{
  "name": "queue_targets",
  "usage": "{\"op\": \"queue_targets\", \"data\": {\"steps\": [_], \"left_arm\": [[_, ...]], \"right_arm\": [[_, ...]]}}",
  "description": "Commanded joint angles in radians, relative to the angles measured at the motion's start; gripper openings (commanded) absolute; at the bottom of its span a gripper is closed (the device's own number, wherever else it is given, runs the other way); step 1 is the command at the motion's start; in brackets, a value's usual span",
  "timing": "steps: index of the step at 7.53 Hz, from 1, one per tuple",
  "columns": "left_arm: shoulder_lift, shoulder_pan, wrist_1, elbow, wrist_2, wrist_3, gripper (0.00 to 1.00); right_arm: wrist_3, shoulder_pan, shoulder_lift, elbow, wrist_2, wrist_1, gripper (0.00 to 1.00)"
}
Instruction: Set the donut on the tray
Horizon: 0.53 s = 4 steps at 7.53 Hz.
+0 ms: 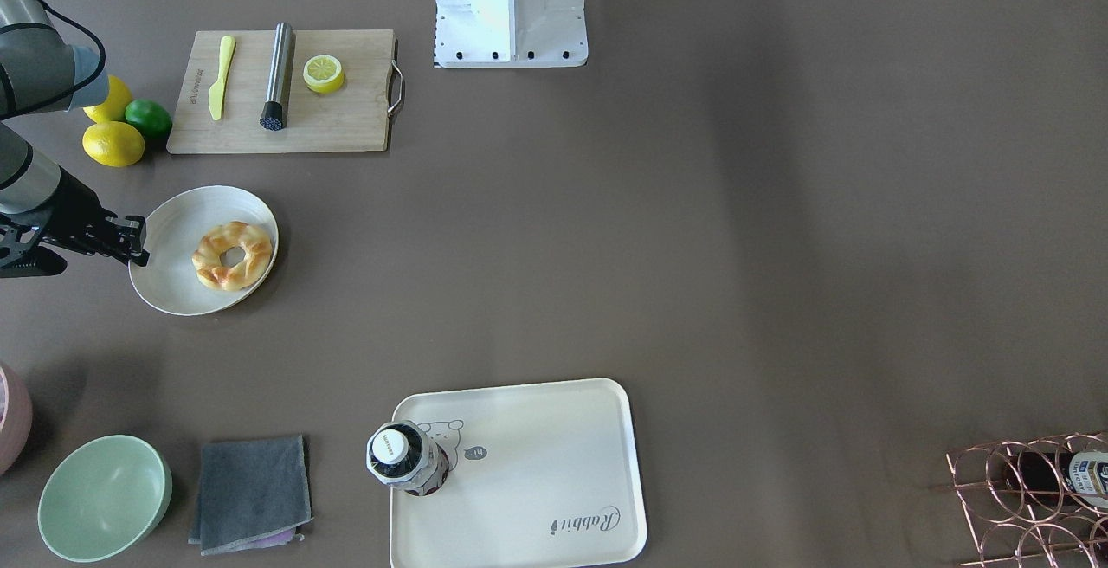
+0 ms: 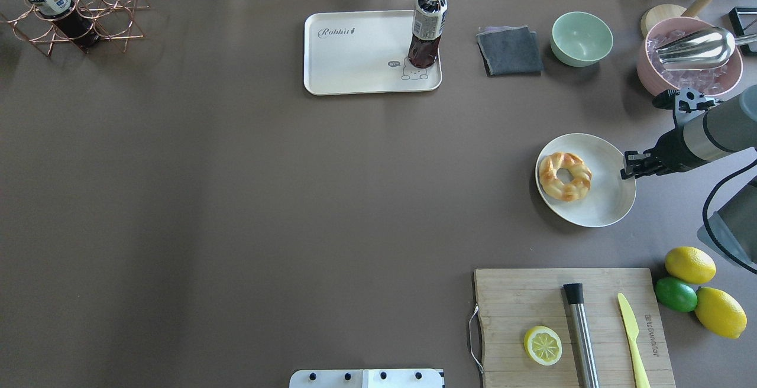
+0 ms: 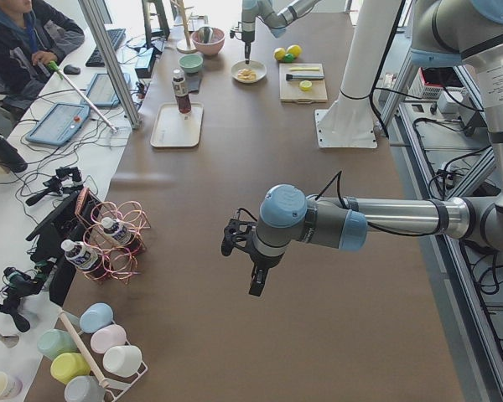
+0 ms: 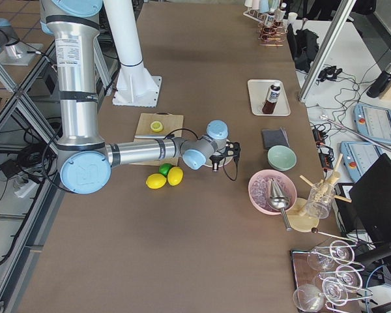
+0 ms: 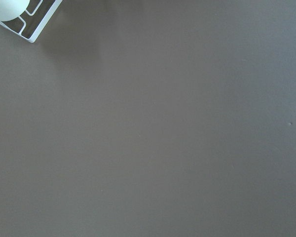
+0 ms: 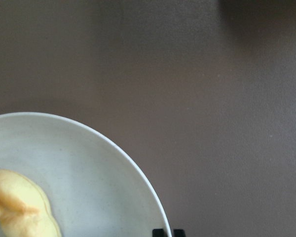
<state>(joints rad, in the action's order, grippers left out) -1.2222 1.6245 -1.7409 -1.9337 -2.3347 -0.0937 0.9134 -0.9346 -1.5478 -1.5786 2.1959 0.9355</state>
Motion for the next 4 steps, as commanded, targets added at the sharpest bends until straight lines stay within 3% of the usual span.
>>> {"op": "queue_targets", "data": {"steps": [1,4], "left_arm": [[-0.002,0.000,0.000,-0.001,0.000,-0.001,0.97],[-0.010,-0.002,-0.006,-0.007,-0.002,-0.012,0.97]], "right_arm": [[0.005,0.000,0.005,-0.024,0.007,-0.001,0.00],[0.183,0.002,0.130,-0.110,0.074,0.012,0.00]]}}
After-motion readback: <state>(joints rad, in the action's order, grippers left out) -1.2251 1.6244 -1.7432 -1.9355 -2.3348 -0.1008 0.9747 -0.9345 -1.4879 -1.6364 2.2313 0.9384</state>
